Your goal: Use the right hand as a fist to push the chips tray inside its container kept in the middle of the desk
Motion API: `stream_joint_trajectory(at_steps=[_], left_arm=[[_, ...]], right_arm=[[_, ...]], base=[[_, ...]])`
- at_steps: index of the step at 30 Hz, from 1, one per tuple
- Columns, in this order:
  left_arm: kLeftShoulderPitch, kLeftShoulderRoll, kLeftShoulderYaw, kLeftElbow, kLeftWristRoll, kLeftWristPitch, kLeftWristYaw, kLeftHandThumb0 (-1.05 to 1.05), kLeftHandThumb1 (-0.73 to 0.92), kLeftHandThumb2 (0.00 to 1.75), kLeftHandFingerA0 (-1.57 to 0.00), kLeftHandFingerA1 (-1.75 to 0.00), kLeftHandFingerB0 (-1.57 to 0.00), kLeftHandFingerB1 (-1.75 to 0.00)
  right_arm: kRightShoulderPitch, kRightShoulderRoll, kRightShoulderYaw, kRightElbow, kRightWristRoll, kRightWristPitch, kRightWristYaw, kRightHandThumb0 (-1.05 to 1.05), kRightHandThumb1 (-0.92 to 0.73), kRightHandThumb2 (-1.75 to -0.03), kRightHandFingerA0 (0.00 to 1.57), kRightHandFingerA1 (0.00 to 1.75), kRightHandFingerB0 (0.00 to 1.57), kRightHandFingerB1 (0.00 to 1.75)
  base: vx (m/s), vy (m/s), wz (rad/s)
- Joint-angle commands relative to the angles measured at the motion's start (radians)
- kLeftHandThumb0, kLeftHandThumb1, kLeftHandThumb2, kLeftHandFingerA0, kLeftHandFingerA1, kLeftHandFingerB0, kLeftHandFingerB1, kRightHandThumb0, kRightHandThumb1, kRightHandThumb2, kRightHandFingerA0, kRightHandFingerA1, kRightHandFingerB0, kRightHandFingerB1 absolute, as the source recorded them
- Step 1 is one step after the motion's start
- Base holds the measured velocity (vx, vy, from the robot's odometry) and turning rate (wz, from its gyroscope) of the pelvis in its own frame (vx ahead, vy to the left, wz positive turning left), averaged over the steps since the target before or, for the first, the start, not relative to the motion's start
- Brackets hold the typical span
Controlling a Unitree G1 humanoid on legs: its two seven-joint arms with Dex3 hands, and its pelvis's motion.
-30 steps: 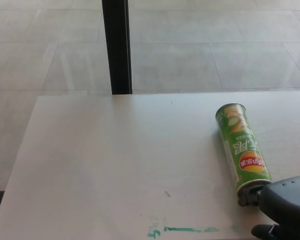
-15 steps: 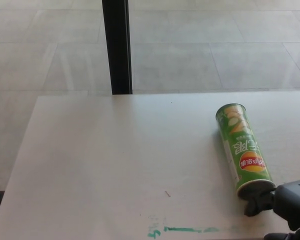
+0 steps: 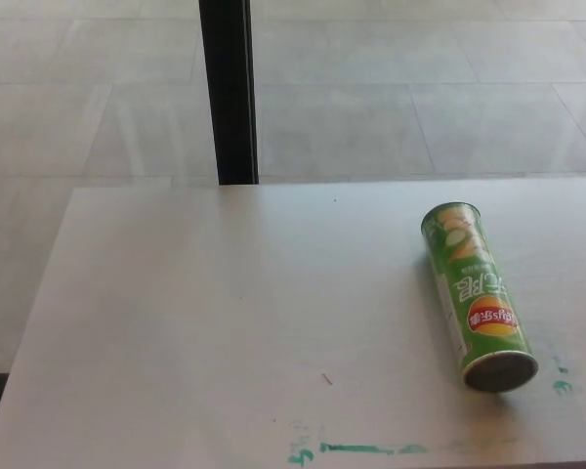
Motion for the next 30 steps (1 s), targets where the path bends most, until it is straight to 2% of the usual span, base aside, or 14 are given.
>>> stream_joint_trajectory(at_steps=[1, 2, 4, 5, 9, 11, 12, 15, 16, 17, 20, 23, 27, 30], left_arm=[[0.028, 0.018, 0.012, 0.002, -0.016, -0.017, -0.004, -0.7, 0.92, 0.71, -0.51, -0.62, -0.38, -0.48], [0.025, 0.021, 0.014, 0.004, -0.02, -0.005, -0.007, -0.71, 0.92, 0.71, -0.48, -0.61, -0.35, -0.46], [0.033, 0.019, 0.016, 0.005, -0.022, -0.005, -0.01, -0.71, 0.92, 0.71, -0.48, -0.61, -0.35, -0.46], [0.034, 0.018, 0.013, 0.003, -0.017, -0.014, -0.003, -0.71, 0.92, 0.71, -0.52, -0.64, -0.39, -0.49], [0.042, 0.015, 0.024, 0.002, -0.03, -0.019, -0.02, -0.72, 0.92, 0.7, -0.49, -0.59, -0.4, -0.48], [0.041, 0.017, 0.021, 0.005, -0.026, -0.015, -0.013, -0.72, 0.92, 0.7, -0.49, -0.6, -0.39, -0.47], [0.041, 0.019, 0.018, 0.004, -0.024, -0.013, -0.015, -0.71, 0.92, 0.7, -0.5, -0.6, -0.39, -0.48], [0.029, 0.024, 0.026, 0.008, -0.03, 0.0, 0.001, -0.7, 0.92, 0.69, -0.52, -0.61, -0.4, -0.5], [0.031, 0.024, 0.023, 0.005, -0.027, -0.004, -0.002, -0.7, 0.92, 0.69, -0.52, -0.61, -0.4, -0.5], [0.036, 0.026, 0.013, 0.007, -0.017, -0.004, 0.002, -0.7, 0.92, 0.71, -0.51, -0.6, -0.4, -0.48], [0.046, 0.028, -0.011, 0.009, 0.012, -0.019, 0.017, -0.69, 0.92, 0.71, -0.55, -0.62, -0.46, -0.51], [0.042, 0.021, 0.02, 0.005, -0.023, -0.01, 0.005, -0.69, 0.92, 0.68, -0.51, -0.61, -0.41, -0.5], [0.046, 0.026, 0.003, 0.014, -0.006, -0.001, 0.001, -0.71, 0.92, 0.68, -0.52, -0.61, -0.42, -0.49], [0.039, 0.017, 0.021, 0.014, -0.026, 0.009, 0.006, -0.72, 0.92, 0.68, -0.54, -0.62, -0.45, -0.51]], right_arm=[[-0.014, 0.201, -0.516, 0.277, 0.372, -0.007, -0.343, -0.59, -0.71, -0.61, 0.86, 0.95, 0.53, 0.44], [-0.04, 0.227, -0.532, 0.41, 0.373, -0.086, -0.461, -0.59, -0.71, -0.61, 0.87, 0.96, 0.54, 0.46], [-0.043, 0.232, -0.539, 0.427, 0.372, -0.102, -0.468, -0.59, -0.71, -0.61, 0.87, 0.96, 0.54, 0.46], [-0.059, 0.247, -0.54, 0.514, 0.334, -0.117, -0.569, -0.61, -0.75, -0.63, 0.86, 1.0, 0.53, 0.44], [-0.074, 0.283, -0.569, 0.709, 0.32, -0.184, -0.733, -0.62, -0.77, -0.65, 0.8, 1.25, 0.47, 0.55], [-0.078, 0.282, -0.585, 0.776, 0.325, -0.184, -0.759, -0.64, -0.79, -0.64, 0.75, 1.19, 0.45, 0.56], [-0.076, 0.277, -0.591, 0.833, 0.319, -0.198, -0.795, -0.64, -0.77, -0.65, 0.73, 1.06, 0.44, 0.58], [-0.104, 0.278, -0.655, 1.025, 0.382, -0.228, -0.878, -0.6, -0.74, -0.63, 0.76, 1.13, 0.46, 0.67], [-0.105, 0.277, -0.668, 1.054, 0.397, -0.238, -0.883, -0.6, -0.74, -0.63, 0.76, 1.13, 0.46, 0.67], [-0.097, 0.281, -0.685, 1.07, 0.406, -0.236, -0.892, -0.59, -0.75, -0.64, 0.76, 1.3, 0.46, 0.74], [-0.105, 0.291, -0.753, 1.125, 0.47, -0.275, -0.919, -0.59, -0.73, -0.64, 0.91, 1.46, 0.54, 0.85], [-0.124, 0.271, -0.789, 1.207, 0.504, -0.283, -0.937, -0.61, -0.75, -0.65, 0.95, 1.41, 0.48, 0.84], [-0.146, 0.262, -0.814, 1.293, 0.537, -0.304, -0.948, -0.71, -0.79, -0.65, 0.85, 1.34, 0.5, 0.9], [-0.149, 0.248, -0.831, 1.336, 0.554, -0.311, -0.938, -0.7, -0.79, -0.67, 0.84, 1.43, 0.43, 0.94]], base=[[0.0, 0.0, 0.0], [0.0, 0.0, 0.0], [0.0, 0.0, 0.0], [0.0, 0.0, 0.0], [0.0, 0.0, 0.0], [0.0, 0.0, 0.0], [0.0, 0.0, 0.0], [0.0, 0.0, 0.0], [0.0, 0.0, 0.0], [0.0, 0.0, 0.0], [0.0, 0.0, 0.0], [0.0, 0.0, 0.0], [0.0, 0.0, 0.0], [0.0, 0.0, 0.0]])
